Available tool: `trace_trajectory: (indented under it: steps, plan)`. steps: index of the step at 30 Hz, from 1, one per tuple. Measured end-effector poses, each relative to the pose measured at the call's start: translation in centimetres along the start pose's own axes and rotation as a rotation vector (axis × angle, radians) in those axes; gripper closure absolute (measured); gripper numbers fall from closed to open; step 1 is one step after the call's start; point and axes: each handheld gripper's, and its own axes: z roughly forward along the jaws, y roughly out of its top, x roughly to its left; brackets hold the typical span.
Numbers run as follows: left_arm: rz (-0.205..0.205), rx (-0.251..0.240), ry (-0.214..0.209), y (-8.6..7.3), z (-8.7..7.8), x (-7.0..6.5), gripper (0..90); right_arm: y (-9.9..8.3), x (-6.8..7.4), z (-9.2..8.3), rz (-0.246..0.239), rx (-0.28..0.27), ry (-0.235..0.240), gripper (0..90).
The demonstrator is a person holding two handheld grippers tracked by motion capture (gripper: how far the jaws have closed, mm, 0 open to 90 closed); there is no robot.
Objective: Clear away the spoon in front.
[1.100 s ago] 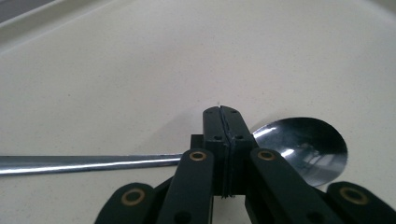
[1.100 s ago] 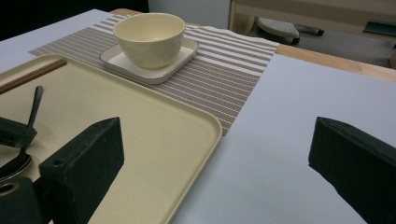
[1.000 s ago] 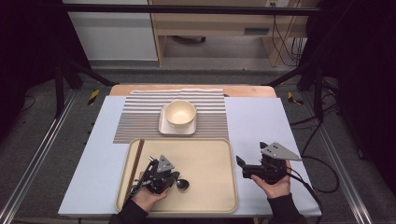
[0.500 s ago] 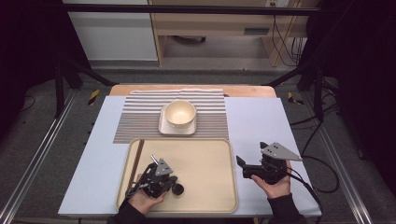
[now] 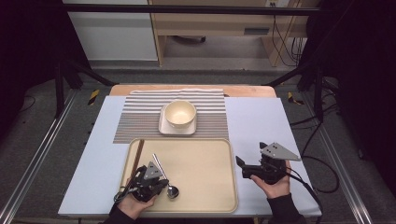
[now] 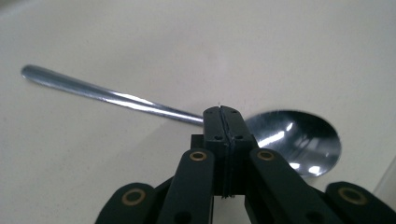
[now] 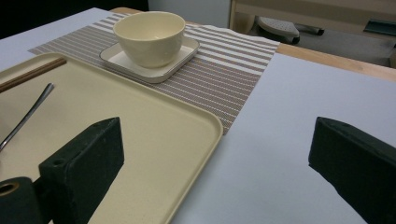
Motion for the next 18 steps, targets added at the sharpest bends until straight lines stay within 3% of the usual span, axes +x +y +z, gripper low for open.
trace_trajectory:
  steps: [2, 6, 11, 18]
  plan:
    - [-0.006, -0.029, 0.0, 0.3, 0.1, -0.1, 89.5, 0.0, 0.0, 0.0, 0.0, 0.002, 0.0, 3.7]
    - [0.016, -0.042, 0.004, 0.7, 0.8, -0.6, 89.6, 0.0, 0.1, 0.1, 0.0, 0.004, 0.0, 3.7]
    - [0.032, -0.004, -0.006, 0.7, 1.7, -0.9, 89.6, 0.0, 0.0, 0.1, 0.0, 0.004, 0.0, 3.7]
    - [0.043, 0.021, -0.019, 0.4, 1.5, -0.8, 89.5, 0.0, 0.0, 0.1, 0.0, 0.004, 0.0, 3.7]
